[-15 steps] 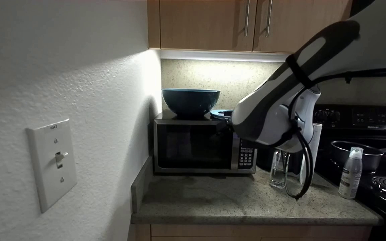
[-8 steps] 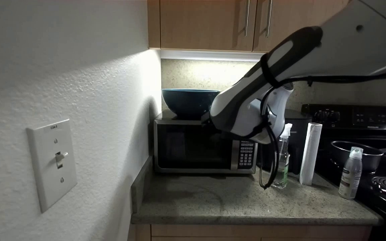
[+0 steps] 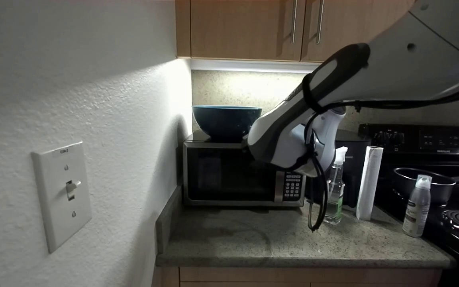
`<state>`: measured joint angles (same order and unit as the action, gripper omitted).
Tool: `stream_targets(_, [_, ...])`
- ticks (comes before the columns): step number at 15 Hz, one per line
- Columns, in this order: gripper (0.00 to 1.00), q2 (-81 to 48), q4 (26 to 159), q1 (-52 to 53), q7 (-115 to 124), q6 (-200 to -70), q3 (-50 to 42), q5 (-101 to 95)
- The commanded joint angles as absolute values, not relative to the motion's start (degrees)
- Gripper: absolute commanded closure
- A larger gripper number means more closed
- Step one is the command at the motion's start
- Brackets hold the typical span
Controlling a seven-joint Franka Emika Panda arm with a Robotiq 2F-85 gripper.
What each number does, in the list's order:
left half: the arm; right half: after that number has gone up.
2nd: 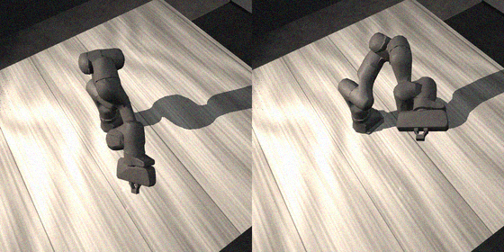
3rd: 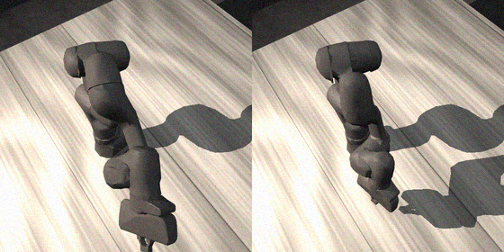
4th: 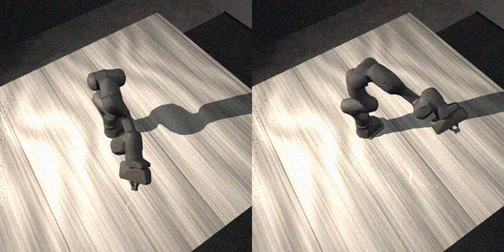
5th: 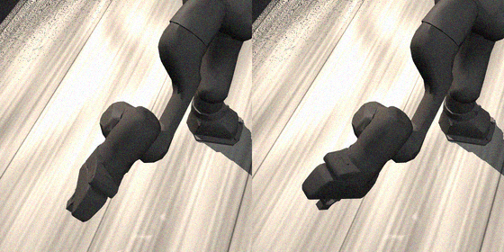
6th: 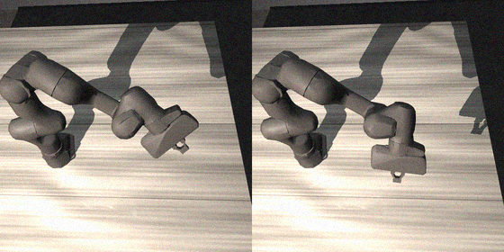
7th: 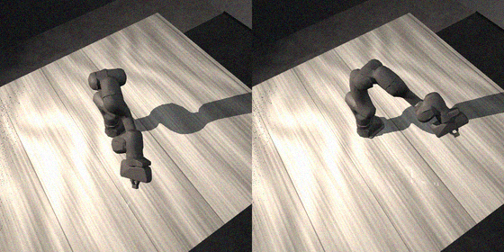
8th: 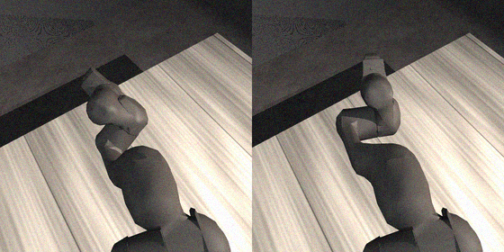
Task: Open the microwave door
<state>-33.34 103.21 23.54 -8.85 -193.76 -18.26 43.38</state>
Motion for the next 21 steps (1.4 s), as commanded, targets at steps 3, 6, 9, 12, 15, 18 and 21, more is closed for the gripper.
stream_targets(3, [0.0,-31.4,108.8,29.2,-7.8,-194.0,-24.2,49.1])
stream_targets(6, [0.0,-31.4,110.2,32.5,-8.1,-193.7,-27.8,51.5])
stream_targets(9, [0.0,-31.5,111.6,36.1,-8.3,-194.1,-31.6,53.5])
stream_targets(12, [0.0,-33.2,109.3,34.9,-8.5,-194.1,-30.8,52.1])
stream_targets(15, [0.0,-33.2,109.3,35.2,-8.5,-194.2,-31.0,52.1])
stream_targets(18, [0.0,-37.2,106.0,36.3,-7.1,-193.8,-33.6,53.8])
stream_targets(21, [0.0,-40.6,103.9,37.3,-5.6,-192.7,-36.7,55.1])
